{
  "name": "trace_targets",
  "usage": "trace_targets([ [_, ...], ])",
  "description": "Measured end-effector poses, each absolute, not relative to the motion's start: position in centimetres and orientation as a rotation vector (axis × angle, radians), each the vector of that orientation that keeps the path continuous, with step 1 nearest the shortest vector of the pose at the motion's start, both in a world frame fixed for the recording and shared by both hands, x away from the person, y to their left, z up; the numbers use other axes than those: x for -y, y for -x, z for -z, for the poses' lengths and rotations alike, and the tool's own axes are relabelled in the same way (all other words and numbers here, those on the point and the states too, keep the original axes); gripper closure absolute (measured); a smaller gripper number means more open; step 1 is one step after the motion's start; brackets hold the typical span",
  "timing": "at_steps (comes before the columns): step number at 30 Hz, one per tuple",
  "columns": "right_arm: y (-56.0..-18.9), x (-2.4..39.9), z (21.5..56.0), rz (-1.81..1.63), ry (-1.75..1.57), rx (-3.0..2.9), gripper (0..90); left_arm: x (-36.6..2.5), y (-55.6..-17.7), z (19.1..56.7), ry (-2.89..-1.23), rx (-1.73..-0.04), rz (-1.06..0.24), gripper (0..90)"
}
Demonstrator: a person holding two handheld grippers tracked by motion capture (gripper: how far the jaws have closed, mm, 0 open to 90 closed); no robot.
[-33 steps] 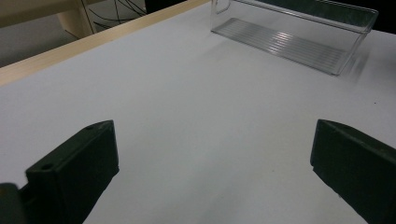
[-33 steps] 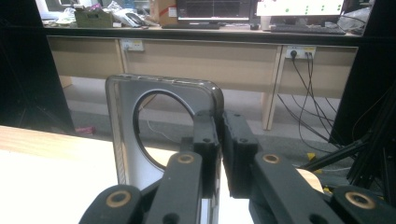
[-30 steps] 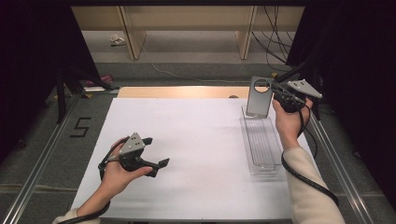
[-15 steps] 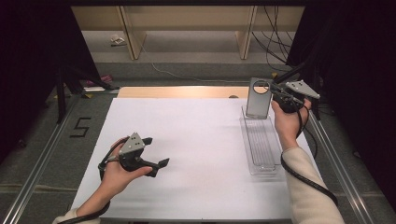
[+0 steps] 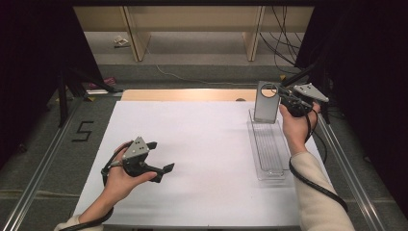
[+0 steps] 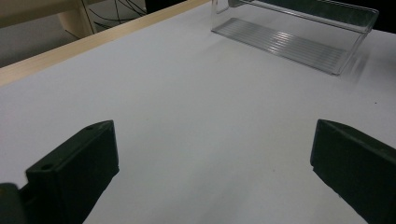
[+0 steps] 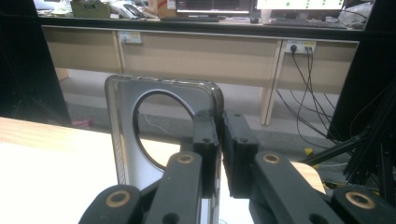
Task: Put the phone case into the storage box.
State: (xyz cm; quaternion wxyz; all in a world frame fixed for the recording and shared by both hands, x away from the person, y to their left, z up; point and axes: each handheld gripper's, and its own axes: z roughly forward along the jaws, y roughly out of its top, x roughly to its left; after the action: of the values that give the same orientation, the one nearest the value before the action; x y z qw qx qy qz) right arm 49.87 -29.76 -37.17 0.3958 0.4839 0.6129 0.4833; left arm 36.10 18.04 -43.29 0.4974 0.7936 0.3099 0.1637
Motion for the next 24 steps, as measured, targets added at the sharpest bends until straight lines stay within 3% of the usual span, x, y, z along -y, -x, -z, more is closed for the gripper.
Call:
trace_targets([
  [24,-50.8,29.1,39.1,-1.185,-1.247,-1.617,84.4,-18.1,-36.1,43.3,-1.922,-0.75,-0.396,0.4],
])
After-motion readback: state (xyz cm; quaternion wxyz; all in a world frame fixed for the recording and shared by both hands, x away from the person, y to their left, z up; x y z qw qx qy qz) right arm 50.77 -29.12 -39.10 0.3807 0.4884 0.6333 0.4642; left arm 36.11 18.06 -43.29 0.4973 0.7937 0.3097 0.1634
